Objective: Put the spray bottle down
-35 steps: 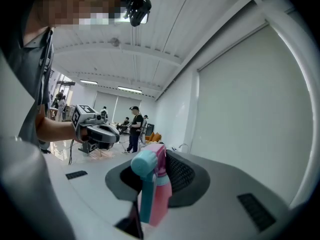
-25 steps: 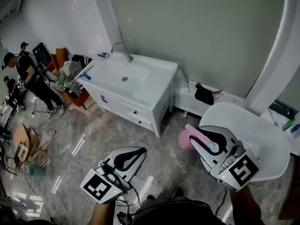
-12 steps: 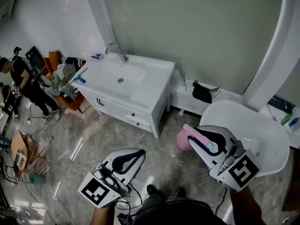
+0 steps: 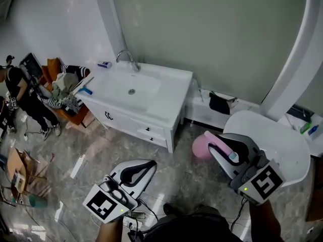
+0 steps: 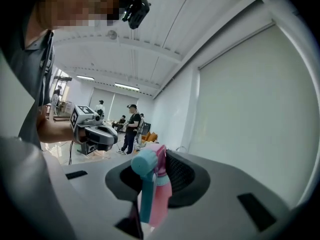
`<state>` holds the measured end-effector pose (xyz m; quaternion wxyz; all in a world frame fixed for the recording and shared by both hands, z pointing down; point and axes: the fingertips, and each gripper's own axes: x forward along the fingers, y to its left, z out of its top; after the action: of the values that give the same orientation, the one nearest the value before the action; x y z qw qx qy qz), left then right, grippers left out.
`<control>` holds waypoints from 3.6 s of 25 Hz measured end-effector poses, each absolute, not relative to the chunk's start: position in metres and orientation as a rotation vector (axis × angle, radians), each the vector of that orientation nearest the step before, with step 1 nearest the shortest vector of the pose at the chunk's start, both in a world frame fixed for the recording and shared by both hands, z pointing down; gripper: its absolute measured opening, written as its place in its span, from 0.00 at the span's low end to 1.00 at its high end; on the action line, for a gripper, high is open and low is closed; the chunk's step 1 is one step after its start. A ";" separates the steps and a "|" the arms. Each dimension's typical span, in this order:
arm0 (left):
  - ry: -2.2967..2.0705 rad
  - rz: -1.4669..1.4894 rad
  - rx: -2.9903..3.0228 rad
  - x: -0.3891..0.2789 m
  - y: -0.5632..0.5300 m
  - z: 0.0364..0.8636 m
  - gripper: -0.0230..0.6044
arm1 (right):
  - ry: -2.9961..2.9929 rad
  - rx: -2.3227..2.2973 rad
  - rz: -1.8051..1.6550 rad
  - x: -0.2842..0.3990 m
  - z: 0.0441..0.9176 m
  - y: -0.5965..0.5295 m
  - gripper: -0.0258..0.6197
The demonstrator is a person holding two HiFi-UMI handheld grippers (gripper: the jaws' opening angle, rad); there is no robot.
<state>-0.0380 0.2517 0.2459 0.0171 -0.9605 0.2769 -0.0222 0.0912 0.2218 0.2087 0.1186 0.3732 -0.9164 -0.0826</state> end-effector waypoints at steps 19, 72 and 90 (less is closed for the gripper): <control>0.953 -0.082 -2.995 -0.050 0.185 0.255 0.05 | -2.691 1.019 -0.209 0.084 0.217 0.151 0.18; 0.868 -0.087 -3.037 -0.071 0.028 0.262 0.05 | -2.649 1.108 -0.173 0.068 0.231 0.002 0.18; 1.069 -0.177 -2.951 -0.015 -0.044 0.256 0.05 | -2.742 0.973 -0.145 0.134 0.238 -0.086 0.18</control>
<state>-0.0146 -0.0443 0.2560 -0.0009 -0.9387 0.3401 -0.0565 0.1344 -0.0865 0.2377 0.1140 0.3319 -0.9351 -0.0494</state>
